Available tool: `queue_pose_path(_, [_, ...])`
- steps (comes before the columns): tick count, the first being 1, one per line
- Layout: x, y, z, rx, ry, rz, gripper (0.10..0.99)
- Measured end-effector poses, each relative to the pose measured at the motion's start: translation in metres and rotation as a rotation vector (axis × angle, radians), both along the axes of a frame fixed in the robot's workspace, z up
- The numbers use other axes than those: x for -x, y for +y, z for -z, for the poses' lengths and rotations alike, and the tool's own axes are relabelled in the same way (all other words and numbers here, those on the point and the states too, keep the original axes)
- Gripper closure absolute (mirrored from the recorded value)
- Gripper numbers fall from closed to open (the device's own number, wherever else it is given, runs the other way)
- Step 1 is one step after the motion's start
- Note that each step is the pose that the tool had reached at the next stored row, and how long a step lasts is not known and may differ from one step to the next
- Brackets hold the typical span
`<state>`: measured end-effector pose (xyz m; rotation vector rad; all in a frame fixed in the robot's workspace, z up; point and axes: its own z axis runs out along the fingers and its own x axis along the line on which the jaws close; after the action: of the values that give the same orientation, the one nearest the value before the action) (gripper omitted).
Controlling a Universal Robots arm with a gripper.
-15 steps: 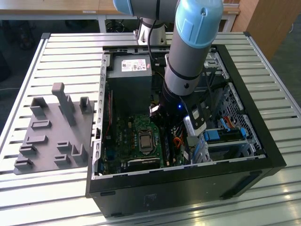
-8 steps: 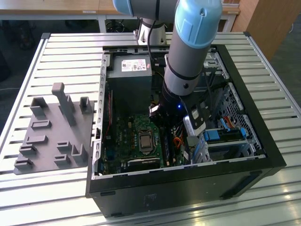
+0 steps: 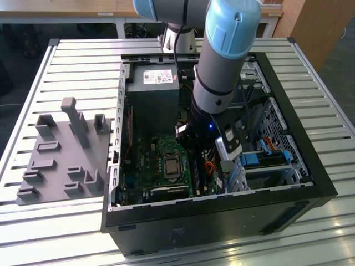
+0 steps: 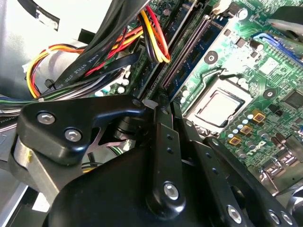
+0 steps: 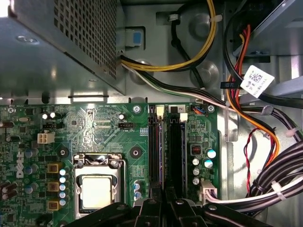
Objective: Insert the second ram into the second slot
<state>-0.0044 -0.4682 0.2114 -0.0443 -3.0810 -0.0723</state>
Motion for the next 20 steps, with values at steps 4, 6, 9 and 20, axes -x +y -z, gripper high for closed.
queue_pose_path(4, [0.0000, 0.0001, 0.0000, 0.000, 0.0000, 0.000, 0.949])
queue_pose_path(6, [0.0000, 0.0002, -0.0008, 0.000, 0.0000, 0.000, 0.949])
queue_pose_path(9, [0.0000, 0.0002, -0.0014, -0.002, -0.0002, 0.000, 0.949])
queue_pose_path(20, [-0.0001, 0.0002, -0.0013, -0.007, 0.0000, -0.006, 0.949])
